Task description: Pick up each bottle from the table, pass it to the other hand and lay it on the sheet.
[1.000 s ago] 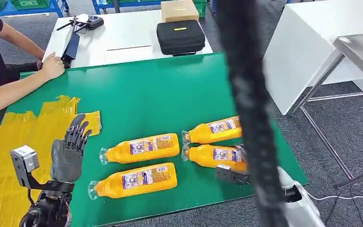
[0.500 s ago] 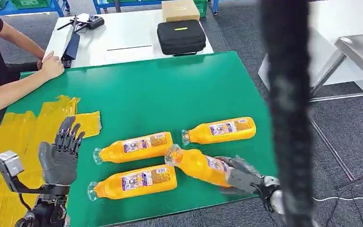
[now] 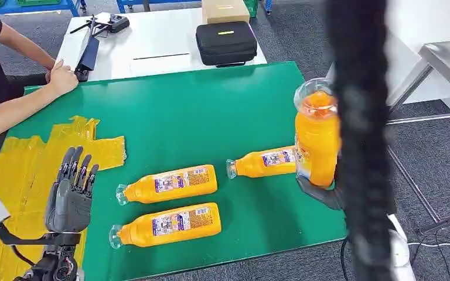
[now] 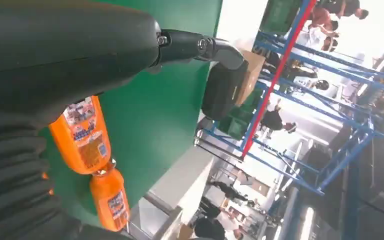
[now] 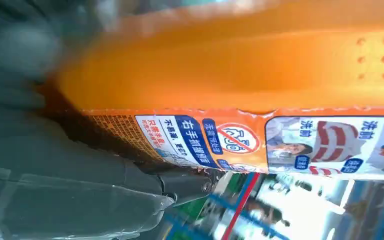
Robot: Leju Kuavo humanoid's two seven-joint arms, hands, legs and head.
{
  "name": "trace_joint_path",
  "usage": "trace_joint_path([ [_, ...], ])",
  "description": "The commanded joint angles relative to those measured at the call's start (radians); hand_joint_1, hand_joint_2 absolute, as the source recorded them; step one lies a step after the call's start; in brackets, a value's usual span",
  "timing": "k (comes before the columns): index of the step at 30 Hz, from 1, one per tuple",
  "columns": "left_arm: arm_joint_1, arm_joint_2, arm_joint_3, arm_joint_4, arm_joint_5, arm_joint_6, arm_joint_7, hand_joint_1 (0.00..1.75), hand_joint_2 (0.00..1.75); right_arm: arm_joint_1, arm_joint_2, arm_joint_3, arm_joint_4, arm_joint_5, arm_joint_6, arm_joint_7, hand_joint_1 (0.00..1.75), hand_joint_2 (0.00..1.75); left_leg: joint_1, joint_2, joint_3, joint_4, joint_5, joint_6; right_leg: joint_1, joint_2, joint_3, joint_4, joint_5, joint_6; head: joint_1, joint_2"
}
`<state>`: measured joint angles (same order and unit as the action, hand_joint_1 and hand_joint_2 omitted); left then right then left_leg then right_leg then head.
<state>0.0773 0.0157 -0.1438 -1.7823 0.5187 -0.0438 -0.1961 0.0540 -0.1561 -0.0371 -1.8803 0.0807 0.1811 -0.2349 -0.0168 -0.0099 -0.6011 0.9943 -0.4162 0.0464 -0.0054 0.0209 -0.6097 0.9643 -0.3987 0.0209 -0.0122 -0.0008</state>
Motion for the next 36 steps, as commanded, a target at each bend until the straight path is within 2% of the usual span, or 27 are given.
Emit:
trace_joint_path([
  [1,-0.056,-0.011,-0.047,0.045,0.014,-0.003,0.013,0.00,1.75,-0.138,0.058,0.146,0.088,0.075,-0.079,0.054,1.75,1.75,0.001,0.003,0.002,0.000,-0.001,-0.003,0.001,0.001,0.002,0.000,0.000,-0.001,0.000,0.000],
  [2,-0.076,-0.012,-0.068,0.058,0.026,-0.018,0.027,0.00,1.75,-0.196,0.056,0.203,0.155,0.128,-0.091,0.102,1.75,1.75,0.001,0.003,0.003,0.000,-0.001,-0.004,0.001,0.000,0.003,0.000,0.000,-0.001,0.000,0.000],
  [3,-0.113,0.035,-0.099,0.097,0.044,-0.037,0.035,0.00,1.75,-0.254,0.069,0.253,0.223,0.187,-0.120,0.153,1.75,1.75,0.001,0.003,0.003,0.000,0.000,-0.003,0.001,0.001,0.002,-0.001,0.000,-0.001,0.000,0.000],
  [4,-0.139,0.042,-0.104,0.128,0.060,-0.045,0.029,0.00,1.75,-0.309,0.090,0.296,0.290,0.213,-0.134,0.167,1.75,1.75,0.001,0.004,0.004,0.000,-0.001,-0.004,0.002,0.002,0.003,-0.001,0.000,-0.001,0.000,0.000],
  [5,-0.179,0.036,-0.112,0.162,0.084,-0.055,0.026,0.00,1.75,-0.390,0.133,0.336,0.388,0.219,-0.153,0.205,1.75,1.75,0.001,0.007,0.004,-0.001,0.000,-0.004,0.001,0.005,0.002,-0.001,0.002,-0.001,0.000,0.000],
  [8,-0.249,0.018,-0.138,0.192,0.110,-0.039,0.036,0.00,1.75,-0.555,0.193,0.434,0.588,0.256,-0.172,0.277,1.75,1.75,0.002,0.013,0.004,0.000,0.001,-0.004,0.002,0.010,0.002,-0.001,0.004,-0.001,0.000,0.000],
  [10,-0.269,0.024,-0.156,0.193,0.104,-0.008,0.034,0.00,1.75,-0.600,0.211,0.481,0.652,0.264,-0.152,0.301,1.75,1.75,0.001,0.013,0.003,0.001,0.002,-0.004,0.001,0.010,0.000,0.001,0.004,-0.001,0.000,0.000],
  [13,-0.277,0.021,-0.159,0.190,0.119,0.004,0.035,0.00,1.75,-0.616,0.232,0.523,0.672,0.282,-0.132,0.312,1.75,1.75,0.002,0.011,0.002,0.002,0.002,-0.006,0.002,0.007,0.000,0.002,0.004,0.000,0.000,0.000],
  [14,-0.279,0.023,-0.162,0.184,0.131,0.013,0.036,0.00,1.75,-0.622,0.235,0.556,0.673,0.311,-0.122,0.325,1.75,1.75,0.001,0.005,0.000,0.000,0.004,-0.002,0.001,0.003,0.000,0.001,0.003,0.001,0.001,0.000],
  [17,-0.280,0.021,-0.161,0.171,0.147,0.025,0.033,0.00,1.75,-0.635,0.249,0.596,0.684,0.342,-0.115,0.330,1.75,1.75,0.002,0.005,0.002,0.000,0.004,-0.005,0.002,0.003,0.001,0.001,0.003,-0.002,0.000,0.000],
  [23,-0.294,0.017,-0.169,0.155,0.142,0.072,0.038,0.00,1.75,-0.675,0.275,0.667,0.711,0.392,-0.124,0.327,1.75,1.75,0.002,0.003,-0.002,0.001,0.004,-0.004,0.002,0.001,-0.003,0.003,0.003,-0.001,0.000,0.000],
  [31,-0.297,0.021,-0.175,0.146,0.123,0.095,0.025,0.00,1.75,-0.677,0.284,0.665,0.728,0.360,-0.122,0.334,1.75,1.75,0.002,0.000,-0.004,0.001,0.006,-0.004,0.002,-0.002,-0.004,0.002,0.003,-0.001,0.000,0.000],
  [35,-0.315,0.014,-0.197,0.135,0.034,0.208,0.047,0.00,1.75,-0.681,0.277,0.709,0.758,0.405,-0.156,0.329,1.75,1.75,0.004,0.000,0.001,0.003,0.002,-0.008,0.003,-0.004,0.002,0.004,0.000,-0.002,0.000,0.000],
  [36,-0.319,0.009,-0.201,0.138,0.084,0.215,0.081,0.00,1.75,-0.682,0.284,0.727,0.778,0.419,-0.158,0.318,1.75,1.75,0.002,-0.001,-0.003,0.001,0.005,-0.004,0.002,-0.003,-0.003,0.001,0.003,-0.001,0.000,0.000],
])
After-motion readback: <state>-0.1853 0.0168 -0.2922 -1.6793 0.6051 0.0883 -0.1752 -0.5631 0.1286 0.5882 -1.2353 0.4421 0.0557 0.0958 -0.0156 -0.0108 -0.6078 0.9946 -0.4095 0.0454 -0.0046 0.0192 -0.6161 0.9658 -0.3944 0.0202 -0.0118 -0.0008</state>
